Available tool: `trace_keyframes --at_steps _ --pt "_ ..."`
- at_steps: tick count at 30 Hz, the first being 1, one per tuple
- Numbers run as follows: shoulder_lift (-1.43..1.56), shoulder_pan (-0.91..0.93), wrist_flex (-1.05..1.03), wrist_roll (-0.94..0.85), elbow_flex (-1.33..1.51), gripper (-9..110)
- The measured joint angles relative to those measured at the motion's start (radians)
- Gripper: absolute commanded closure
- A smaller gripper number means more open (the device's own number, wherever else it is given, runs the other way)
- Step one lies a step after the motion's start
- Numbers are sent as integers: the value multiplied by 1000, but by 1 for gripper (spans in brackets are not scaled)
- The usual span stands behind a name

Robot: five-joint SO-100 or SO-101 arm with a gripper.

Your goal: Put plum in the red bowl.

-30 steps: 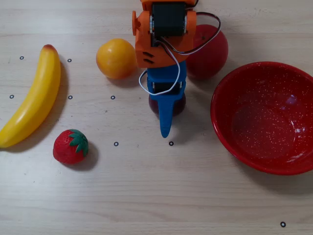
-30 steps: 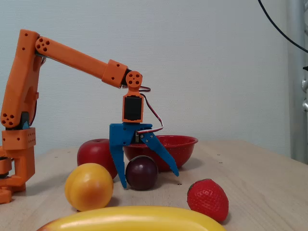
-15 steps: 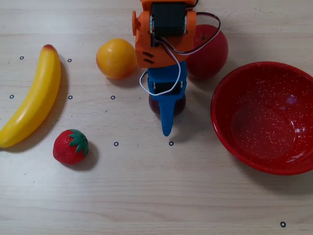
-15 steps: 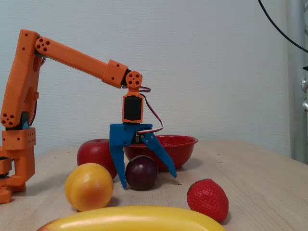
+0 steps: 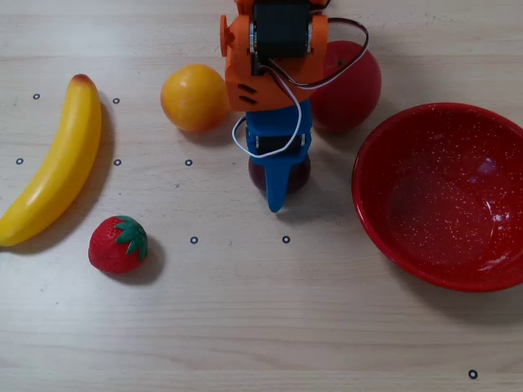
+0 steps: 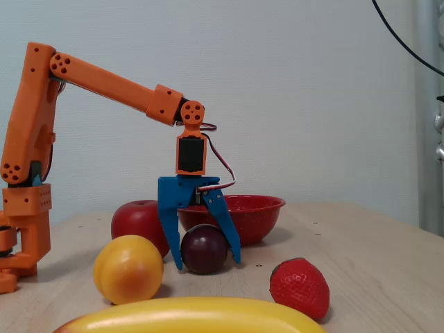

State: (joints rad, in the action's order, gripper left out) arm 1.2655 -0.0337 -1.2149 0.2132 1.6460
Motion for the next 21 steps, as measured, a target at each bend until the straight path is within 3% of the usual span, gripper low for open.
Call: trace_keyframes --at_steps 6,12,21 --pt "0 0 0 5 0 101" --pt "2 -2 -17 6 -3 101" --pt "86 0 -319 -5 -247 101"
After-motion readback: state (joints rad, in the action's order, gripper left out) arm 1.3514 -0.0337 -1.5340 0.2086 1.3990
